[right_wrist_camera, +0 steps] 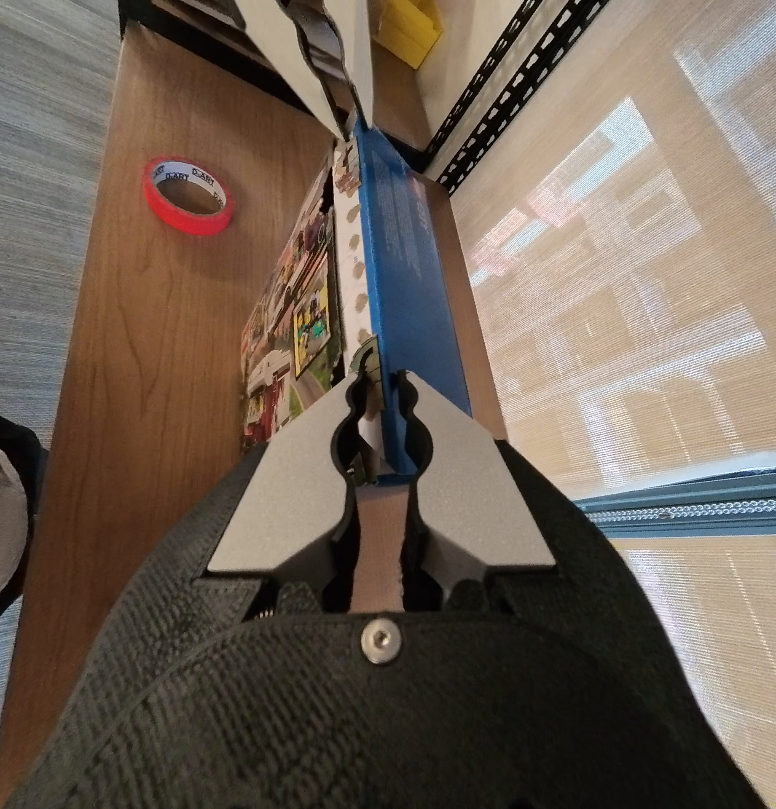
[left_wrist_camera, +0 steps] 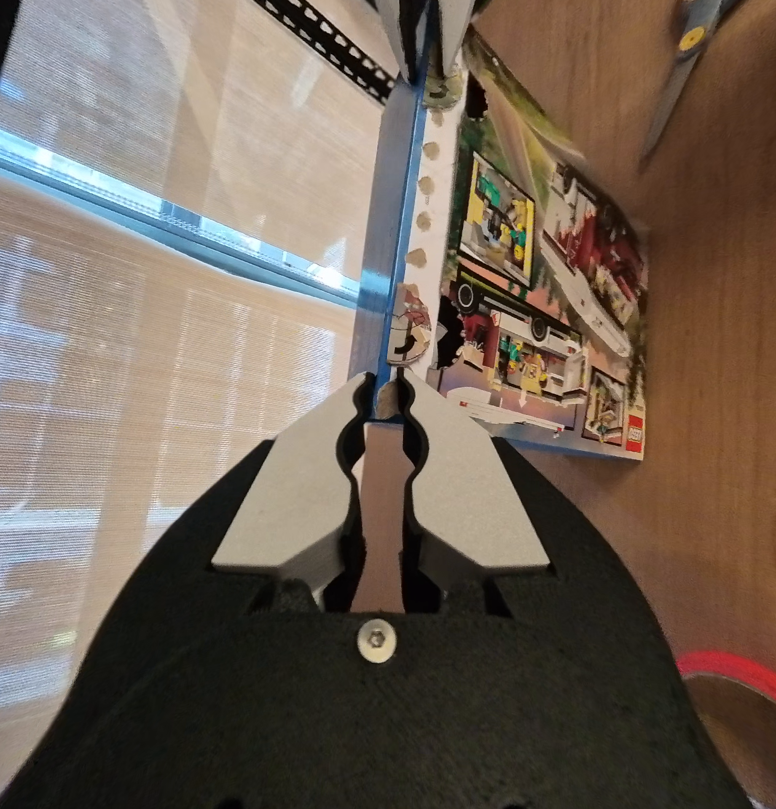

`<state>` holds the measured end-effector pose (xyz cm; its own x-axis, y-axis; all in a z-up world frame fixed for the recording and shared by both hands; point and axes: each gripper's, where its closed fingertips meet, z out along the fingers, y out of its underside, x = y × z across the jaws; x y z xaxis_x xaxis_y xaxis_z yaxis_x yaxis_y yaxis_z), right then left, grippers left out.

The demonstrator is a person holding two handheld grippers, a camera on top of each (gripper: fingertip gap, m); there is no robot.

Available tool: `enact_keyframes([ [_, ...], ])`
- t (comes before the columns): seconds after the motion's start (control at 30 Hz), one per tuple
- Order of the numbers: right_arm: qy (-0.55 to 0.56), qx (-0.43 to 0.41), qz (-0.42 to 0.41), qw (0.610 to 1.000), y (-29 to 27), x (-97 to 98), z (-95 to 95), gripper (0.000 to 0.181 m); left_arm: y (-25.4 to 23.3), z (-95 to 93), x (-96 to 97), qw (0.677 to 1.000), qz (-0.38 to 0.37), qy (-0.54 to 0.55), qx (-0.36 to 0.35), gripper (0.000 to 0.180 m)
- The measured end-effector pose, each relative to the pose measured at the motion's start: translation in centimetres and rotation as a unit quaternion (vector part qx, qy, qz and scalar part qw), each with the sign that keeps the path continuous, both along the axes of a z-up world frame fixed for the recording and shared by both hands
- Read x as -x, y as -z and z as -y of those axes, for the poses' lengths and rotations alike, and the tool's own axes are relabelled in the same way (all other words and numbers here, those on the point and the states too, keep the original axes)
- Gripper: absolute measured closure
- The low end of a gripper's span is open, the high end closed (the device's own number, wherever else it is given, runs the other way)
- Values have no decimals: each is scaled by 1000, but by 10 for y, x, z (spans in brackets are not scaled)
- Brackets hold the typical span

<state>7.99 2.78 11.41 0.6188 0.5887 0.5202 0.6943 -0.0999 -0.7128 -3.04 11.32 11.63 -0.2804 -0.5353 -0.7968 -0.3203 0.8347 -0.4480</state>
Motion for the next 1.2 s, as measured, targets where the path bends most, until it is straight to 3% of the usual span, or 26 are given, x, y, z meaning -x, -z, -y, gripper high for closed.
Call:
enact_keyframes([
  [0.27, -2, 7, 23, 1000, 7, 1, 0, 168, 10, -1, 0, 997, 15, -21, -70, 172],
  [0.43, -35, 18, -2, 999, 9, 11, 2, 152, 9, 5, -1, 1000, -2, -16, 26, 170],
  [0.53, -42, 0, 27, 999, 15, 14, 1, 139, 12, 19, -1, 995, -31, 7, 98, 152],
  [0.63, -34, -37, 69, 996, 17, 14, 0, 139, 16, 23, -5, 995, -36, 6, 97, 145],
  [0.83, -13, -115, 157, 981, 31, 13, -1, 131, 25, 24, -18, 998, 12, -18, 61, 147],
  [0.93, 1, -168, 181, 969, 36, 12, -3, 132, 29, 22, -19, 997, 76, -25, 15, 150],
  [1.2, 9, -191, 165, 968, 31, 12, -4, 137, 23, 27, -26, 992, 109, -24, 65, 155],
])
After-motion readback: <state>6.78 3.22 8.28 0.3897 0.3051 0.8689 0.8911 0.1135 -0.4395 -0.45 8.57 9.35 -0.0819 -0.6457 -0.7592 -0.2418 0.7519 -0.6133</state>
